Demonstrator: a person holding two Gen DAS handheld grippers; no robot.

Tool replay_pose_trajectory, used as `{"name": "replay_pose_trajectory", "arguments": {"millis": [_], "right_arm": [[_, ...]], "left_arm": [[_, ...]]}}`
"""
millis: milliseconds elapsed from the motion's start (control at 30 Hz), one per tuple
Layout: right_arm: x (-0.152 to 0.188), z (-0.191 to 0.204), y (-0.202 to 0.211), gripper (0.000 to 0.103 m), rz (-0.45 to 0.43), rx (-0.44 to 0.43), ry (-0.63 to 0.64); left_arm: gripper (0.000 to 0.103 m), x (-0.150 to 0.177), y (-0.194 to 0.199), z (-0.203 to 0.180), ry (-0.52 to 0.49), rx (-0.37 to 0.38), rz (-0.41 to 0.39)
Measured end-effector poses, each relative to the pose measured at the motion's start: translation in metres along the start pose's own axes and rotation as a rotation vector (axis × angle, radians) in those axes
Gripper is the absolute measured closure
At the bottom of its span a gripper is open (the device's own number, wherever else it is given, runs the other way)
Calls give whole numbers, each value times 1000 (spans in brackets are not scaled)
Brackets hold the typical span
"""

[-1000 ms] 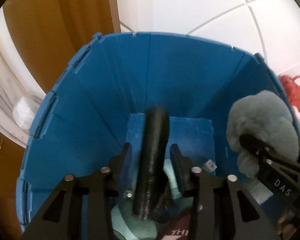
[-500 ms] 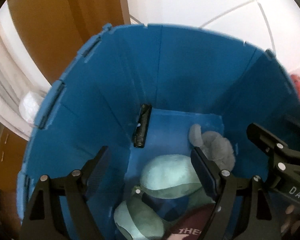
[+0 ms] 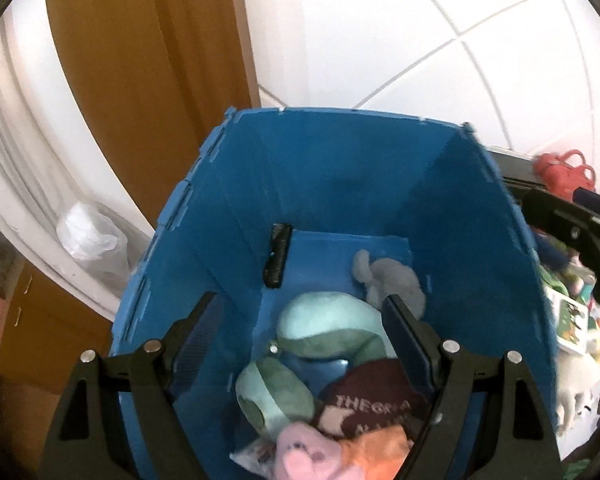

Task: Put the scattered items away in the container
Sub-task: 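Lower both items into the blue crate and open both tools, then move both tools back toward the pile on the table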

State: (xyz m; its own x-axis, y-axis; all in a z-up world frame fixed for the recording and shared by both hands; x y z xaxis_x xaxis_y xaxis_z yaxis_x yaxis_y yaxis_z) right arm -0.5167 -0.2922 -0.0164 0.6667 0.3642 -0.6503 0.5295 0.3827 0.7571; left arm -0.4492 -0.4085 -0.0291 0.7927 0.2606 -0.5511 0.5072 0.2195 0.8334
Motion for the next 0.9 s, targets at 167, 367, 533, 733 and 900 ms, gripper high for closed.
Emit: {"name": "replay_pose_trajectory", "arguments": {"millis": [167, 367, 533, 733, 900], "right_arm": [[27, -23, 45, 0, -31, -31, -18], [64, -62, 81, 0, -27, -21, -28], [103, -112, 106, 0, -13, -12, -39], [160, -196, 141, 0, -9, 26, -72], [215, -273, 163, 0, 18, 53, -90]], "left_arm": [[21, 25, 30, -27, 1, 5, -21], [21, 58, 60, -78, -25, -3, -35], [21, 83, 80, -137, -36, 49, -53], [21, 118, 99, -223, -68, 103, -67], [21, 152, 92, -302, -119, 121, -50]]}}
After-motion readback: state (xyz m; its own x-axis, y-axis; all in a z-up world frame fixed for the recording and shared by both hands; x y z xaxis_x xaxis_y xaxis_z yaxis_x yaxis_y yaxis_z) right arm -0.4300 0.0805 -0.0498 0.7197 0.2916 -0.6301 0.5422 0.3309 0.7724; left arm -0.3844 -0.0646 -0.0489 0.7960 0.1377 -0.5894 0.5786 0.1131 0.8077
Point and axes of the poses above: each gripper's, at about its wrist camera, not at the fingertips, and y roughly against the way its jaws point, z to its left, x to its underside, the point moved 4 cm from there along -y, roughly the way its jaws point, and after that the axes turned 4 degrees about z, right-handed, at the moved point
